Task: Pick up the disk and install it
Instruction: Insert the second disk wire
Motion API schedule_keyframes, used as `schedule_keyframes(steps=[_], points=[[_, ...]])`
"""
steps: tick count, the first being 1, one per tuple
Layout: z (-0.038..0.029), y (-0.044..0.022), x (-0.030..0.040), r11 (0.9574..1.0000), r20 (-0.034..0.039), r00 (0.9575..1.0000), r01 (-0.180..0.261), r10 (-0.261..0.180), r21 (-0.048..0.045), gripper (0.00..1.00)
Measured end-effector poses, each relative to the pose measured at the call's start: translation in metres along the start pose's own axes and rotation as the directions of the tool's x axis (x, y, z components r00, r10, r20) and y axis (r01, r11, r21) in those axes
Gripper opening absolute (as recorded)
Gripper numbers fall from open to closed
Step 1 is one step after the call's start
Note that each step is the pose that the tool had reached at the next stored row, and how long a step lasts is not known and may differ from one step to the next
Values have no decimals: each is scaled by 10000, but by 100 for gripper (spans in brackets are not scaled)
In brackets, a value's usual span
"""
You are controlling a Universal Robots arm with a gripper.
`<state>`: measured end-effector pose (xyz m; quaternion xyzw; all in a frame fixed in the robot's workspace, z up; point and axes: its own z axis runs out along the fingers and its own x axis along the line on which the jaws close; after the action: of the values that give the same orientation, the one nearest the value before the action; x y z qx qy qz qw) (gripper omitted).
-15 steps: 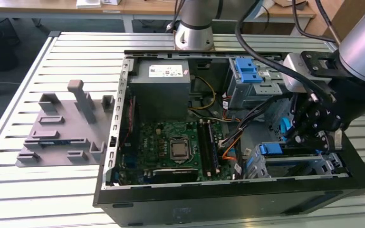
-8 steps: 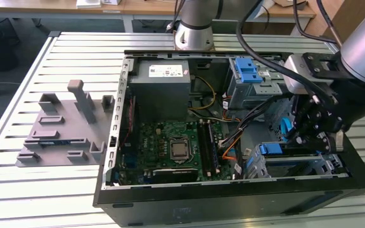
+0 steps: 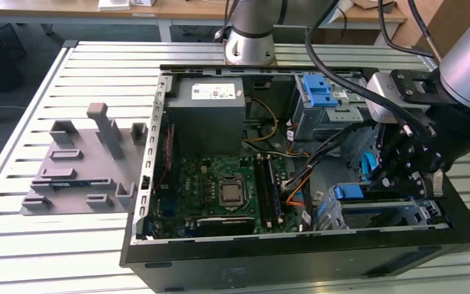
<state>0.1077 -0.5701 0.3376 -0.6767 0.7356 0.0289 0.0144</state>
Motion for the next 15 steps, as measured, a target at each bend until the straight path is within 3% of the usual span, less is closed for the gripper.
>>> schedule_keyframes(steps=[15], points=[[25, -30, 16, 10000, 3, 10000, -73, 73, 2, 17]])
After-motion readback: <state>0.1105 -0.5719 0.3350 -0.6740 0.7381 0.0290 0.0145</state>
